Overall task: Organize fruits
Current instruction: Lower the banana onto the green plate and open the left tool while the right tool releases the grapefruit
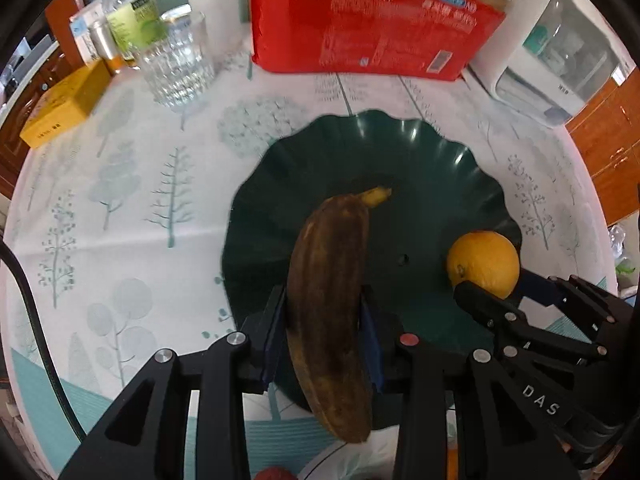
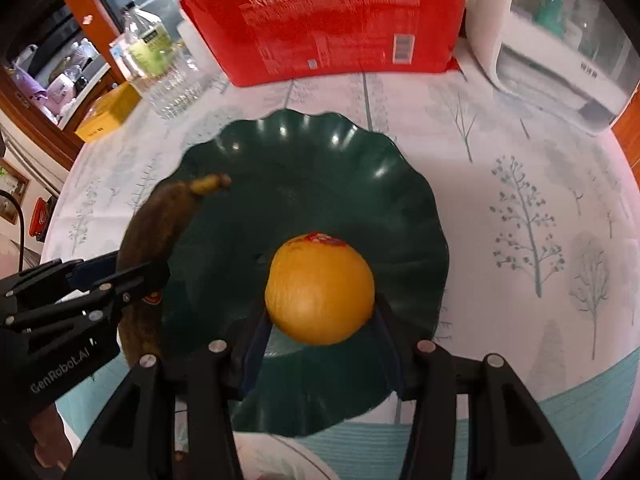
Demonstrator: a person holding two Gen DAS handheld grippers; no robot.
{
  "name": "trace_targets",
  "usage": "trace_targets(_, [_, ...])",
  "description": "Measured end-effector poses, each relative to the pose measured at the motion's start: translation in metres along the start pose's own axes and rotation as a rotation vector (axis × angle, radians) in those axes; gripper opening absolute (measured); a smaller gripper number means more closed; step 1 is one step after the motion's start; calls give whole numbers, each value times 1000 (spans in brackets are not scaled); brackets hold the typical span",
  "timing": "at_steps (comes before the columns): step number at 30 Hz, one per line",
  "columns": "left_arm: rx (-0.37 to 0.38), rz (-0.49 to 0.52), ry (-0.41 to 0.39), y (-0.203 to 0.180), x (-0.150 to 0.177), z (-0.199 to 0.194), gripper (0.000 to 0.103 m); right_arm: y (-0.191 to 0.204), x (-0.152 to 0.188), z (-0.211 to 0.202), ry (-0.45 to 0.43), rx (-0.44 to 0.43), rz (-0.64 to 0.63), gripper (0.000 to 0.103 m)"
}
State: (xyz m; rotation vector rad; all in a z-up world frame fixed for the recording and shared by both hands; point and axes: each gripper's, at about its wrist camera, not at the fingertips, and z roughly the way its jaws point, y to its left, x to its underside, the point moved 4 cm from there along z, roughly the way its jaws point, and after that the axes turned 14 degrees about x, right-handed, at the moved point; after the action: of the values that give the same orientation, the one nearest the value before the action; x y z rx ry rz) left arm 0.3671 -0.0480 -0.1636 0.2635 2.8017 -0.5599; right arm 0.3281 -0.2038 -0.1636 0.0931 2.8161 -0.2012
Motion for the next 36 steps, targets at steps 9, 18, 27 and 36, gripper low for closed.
trace_targets(9, [-35,48,-66,-6,-2,-12,77,-7,-5,-16,-79,0,25,56])
trace_targets(18, [-35,49,-122,-13,3,-37,77,-4,-2,-36,-115,-23,21,56])
trace_targets(27, [-71,66,-205,-23,10,-73,77,-2,6,-57,-133,-26,16,56])
trace_targets(36, [-72,76,-241,-38,25,-113,77,-7,22,-92,-178,-34,16,66])
